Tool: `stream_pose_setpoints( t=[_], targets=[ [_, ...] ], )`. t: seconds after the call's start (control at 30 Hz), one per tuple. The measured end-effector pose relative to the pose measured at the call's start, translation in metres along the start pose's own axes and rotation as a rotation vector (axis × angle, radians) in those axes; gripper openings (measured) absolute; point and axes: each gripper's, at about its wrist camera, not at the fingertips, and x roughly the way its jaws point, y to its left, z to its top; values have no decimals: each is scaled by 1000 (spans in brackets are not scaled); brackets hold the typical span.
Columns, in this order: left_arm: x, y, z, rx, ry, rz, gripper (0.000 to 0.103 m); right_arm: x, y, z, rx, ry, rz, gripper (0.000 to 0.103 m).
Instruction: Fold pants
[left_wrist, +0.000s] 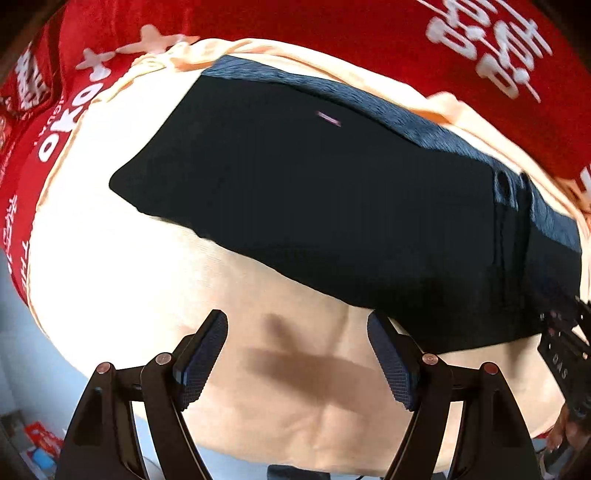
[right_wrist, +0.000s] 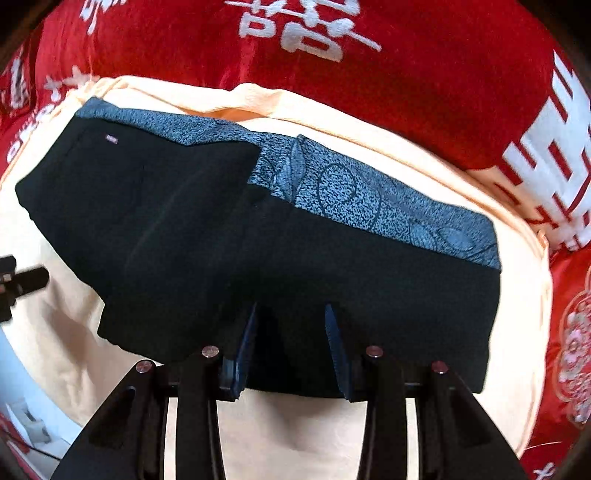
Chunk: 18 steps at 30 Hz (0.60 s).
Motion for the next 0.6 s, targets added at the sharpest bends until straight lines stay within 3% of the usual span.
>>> stream_pose_setpoints(
  t=[0.3,0.6],
  targets=[
    [8,37,8,-74,-7,-56,78,-22,41,9,-75,-8,4,50],
    [10,64,5,-124,-11,-80,78,7,77,10,-123,74,2,69]
  ],
)
